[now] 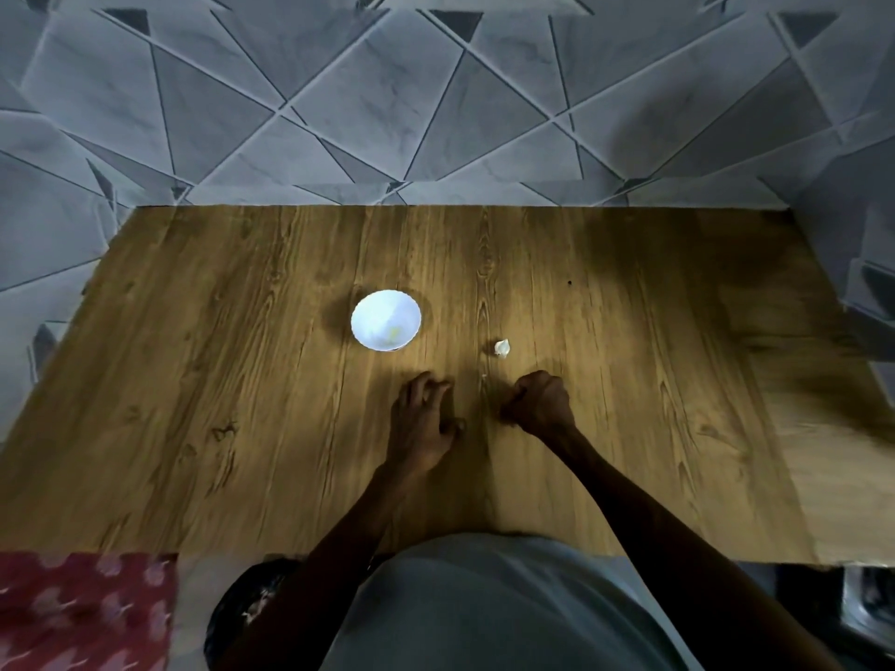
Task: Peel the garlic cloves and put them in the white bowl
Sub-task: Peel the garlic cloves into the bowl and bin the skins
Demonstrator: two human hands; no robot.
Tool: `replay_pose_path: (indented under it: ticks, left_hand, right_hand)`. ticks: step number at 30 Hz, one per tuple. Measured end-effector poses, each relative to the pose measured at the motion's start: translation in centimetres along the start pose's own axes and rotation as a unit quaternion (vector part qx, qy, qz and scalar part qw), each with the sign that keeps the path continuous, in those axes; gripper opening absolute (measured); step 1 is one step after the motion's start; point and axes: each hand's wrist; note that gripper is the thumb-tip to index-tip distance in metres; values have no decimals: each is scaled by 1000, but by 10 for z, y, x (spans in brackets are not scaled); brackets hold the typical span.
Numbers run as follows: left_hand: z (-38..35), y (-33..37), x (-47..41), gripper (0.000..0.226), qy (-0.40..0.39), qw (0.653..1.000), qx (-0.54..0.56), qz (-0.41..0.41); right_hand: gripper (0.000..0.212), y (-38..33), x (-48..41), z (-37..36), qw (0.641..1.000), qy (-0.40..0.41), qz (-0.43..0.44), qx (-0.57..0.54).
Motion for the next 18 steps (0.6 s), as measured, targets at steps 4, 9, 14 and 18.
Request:
replay_pose_path:
  ticks: [4, 9, 14, 18]
  left_hand:
    - [-2, -1, 0, 66, -3, 1000, 20, 2]
    - [-2, 0, 3, 68, -5, 1000, 16, 8]
    - [-1, 0, 3, 69, -5, 1000, 22, 2]
    - [0, 2, 2, 53, 10, 996, 92, 10]
  right_hand:
    - [13, -6, -2, 4, 997, -1, -58, -53]
    - [14, -17, -3, 6, 995, 1, -89, -50]
    - [22, -24, -1, 4, 995, -3, -88, -40]
    - [17, -15, 2, 6, 996, -6, -63, -71]
Point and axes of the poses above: each hand's wrist, its own x-axis away from the middle knuckle, its own z-axis out of the back of the hand, y = z × x, and after that the axes turned 10 degrees about -x, right-handed
